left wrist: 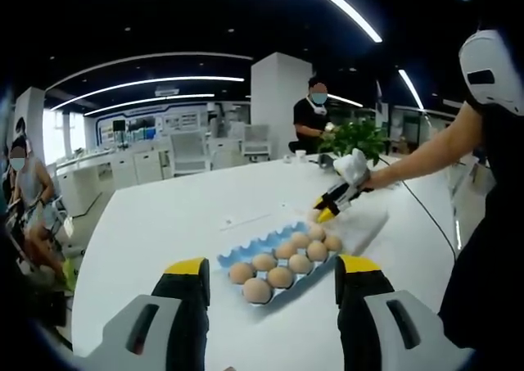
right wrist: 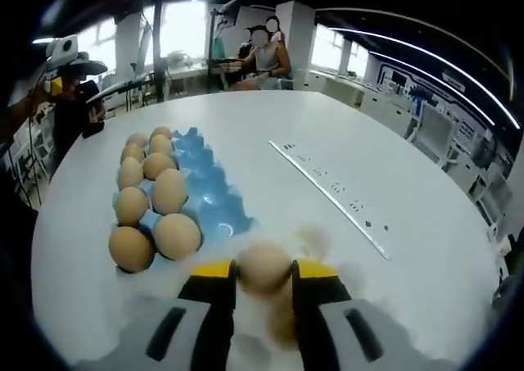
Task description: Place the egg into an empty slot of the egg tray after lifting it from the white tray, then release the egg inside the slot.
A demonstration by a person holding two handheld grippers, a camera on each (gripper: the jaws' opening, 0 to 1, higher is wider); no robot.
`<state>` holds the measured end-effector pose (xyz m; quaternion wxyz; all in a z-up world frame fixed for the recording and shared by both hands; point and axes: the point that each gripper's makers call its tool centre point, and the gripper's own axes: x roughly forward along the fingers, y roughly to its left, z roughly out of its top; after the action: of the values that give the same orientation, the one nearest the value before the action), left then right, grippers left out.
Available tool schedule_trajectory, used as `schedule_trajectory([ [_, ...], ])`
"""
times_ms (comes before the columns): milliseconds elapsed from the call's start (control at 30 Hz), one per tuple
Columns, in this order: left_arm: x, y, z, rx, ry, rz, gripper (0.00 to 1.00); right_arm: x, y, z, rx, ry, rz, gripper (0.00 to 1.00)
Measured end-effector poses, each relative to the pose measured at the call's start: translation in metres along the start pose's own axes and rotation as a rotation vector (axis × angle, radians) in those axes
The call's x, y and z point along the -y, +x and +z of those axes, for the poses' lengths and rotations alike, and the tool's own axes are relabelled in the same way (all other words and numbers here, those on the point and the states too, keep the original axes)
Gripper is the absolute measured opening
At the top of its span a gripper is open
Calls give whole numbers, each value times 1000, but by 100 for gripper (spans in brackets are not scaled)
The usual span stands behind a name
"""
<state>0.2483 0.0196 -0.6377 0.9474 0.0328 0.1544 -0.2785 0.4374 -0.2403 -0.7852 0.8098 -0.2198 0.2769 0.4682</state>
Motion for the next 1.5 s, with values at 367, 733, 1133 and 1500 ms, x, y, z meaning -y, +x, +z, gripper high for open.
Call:
schedule_trajectory([
  [367,1,-1,1,6,2,1,62,-1,0,-1,0,-15,3,26],
  [733,0,-2,2,6,4,4,62,-1,-5,3,-2,-8,-5,25],
  [1133,1,0,1,7,2,-3,62,0,-18,15,23,-8,-10,25],
  [1500,2,1,0,4,5,-3,62,-8,-14,33,54,-23,8,25],
])
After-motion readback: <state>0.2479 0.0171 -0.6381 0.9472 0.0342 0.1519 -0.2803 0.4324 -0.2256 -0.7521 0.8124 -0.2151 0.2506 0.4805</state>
